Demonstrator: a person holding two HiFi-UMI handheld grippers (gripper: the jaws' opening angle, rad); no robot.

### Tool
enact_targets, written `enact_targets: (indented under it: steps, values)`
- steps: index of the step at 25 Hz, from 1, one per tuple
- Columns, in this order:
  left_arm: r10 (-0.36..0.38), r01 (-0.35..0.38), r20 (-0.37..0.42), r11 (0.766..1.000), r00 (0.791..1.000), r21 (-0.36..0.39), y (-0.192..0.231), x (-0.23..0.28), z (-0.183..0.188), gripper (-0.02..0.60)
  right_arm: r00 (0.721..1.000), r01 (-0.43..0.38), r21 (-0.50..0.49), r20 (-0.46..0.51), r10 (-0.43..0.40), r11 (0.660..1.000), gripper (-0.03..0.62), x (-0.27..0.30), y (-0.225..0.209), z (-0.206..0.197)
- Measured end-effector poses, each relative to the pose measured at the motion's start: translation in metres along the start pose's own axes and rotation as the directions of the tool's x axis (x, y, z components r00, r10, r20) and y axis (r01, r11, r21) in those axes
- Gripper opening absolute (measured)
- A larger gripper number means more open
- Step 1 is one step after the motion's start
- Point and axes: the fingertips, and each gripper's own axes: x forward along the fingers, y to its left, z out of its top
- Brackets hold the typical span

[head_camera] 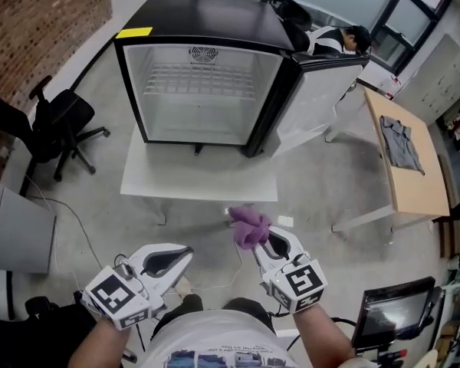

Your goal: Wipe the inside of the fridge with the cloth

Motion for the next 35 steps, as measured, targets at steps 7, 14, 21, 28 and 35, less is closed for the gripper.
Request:
enact_targets:
  steps: [7, 14, 21, 28, 35]
  values:
    - [0.056, -0.056, 0.009, 0.998, 0.998, -0.003, -0.061, 0.006, -0.004, 0.006, 0.997, -0.049, -0.028, 0.050, 0.050, 0.998, 0.080, -0.064, 0.003, -0.008]
    - [0.147, -0.147, -0.001, 0.989, 0.989, 0.003, -0.130, 0.006, -0.015, 0.006, 0.992, -0.100, -0.020, 0.077, 0.102, 0.995, 0.080, -0.122, 0.002, -0.042]
    - [0.121, -0.119, -0.043, 0.992, 0.992, 0.038, -0.162, -0.005, -0.030, 0.006, 0.990, -0.091, -0.021, 0.106, 0.092, 0.996, 0.080, -0.148, 0.020, -0.047]
    - [0.035, -0.036, 0.010, 0.997, 0.999, 0.065, -0.162, -0.044, -0.011, 0.006, 0.987, -0.049, -0.044, 0.149, 0.055, 0.998, 0.080, -0.144, 0.065, -0.016]
    - [-0.001, 0.001, -0.008, 0.999, 1.000, 0.050, -0.152, -0.104, -0.029, 0.006, 0.987, -0.037, -0.057, 0.152, 0.045, 0.998, 0.080, -0.133, 0.130, -0.010]
